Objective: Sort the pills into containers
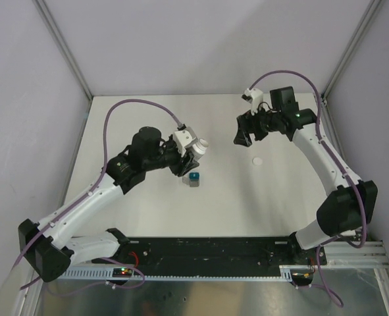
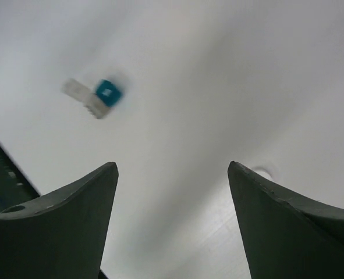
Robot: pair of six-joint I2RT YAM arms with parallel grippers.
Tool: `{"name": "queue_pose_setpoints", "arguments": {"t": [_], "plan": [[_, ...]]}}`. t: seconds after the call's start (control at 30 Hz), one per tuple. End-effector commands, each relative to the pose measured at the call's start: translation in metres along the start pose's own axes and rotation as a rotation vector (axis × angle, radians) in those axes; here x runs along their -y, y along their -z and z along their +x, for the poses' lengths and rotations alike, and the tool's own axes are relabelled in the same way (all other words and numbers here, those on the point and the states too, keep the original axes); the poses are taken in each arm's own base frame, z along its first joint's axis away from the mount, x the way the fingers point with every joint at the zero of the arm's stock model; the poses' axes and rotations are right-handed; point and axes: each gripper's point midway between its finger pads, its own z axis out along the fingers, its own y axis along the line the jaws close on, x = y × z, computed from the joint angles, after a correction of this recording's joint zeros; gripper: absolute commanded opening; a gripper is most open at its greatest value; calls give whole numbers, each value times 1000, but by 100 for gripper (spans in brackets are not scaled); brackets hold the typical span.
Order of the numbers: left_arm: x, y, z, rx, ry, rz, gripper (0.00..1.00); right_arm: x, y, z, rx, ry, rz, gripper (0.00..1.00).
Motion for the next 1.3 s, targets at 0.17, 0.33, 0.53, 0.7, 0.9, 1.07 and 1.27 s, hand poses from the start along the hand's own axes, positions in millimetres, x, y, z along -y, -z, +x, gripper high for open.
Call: {"name": "queue_pose_setpoints", "arguments": {"t": [0.17,0.33,0.53,0.7,0.9,1.07,1.27], "plan": [[-13,-14,-11,29,12,-64,0,-110,60,-73,191,52,-356,93],[-9,-17,-14,28,-14,-78,0,-138,65,-83,190,56,-450,97],[-6,-20,-18,27,-38,-90,0,-156,61,-87,170,39,-535,99],[-3,-23,-19,23,-48,-91,0,-165,52,-83,139,28,-572,100],[0,-24,-22,25,-62,-92,0,-172,33,-73,80,6,-597,99],[2,-25,-22,21,-64,-92,0,-174,17,-64,30,-17,-611,98],[1,-25,-23,23,-70,-102,0,-180,5,-54,-12,-26,-641,88]]}}
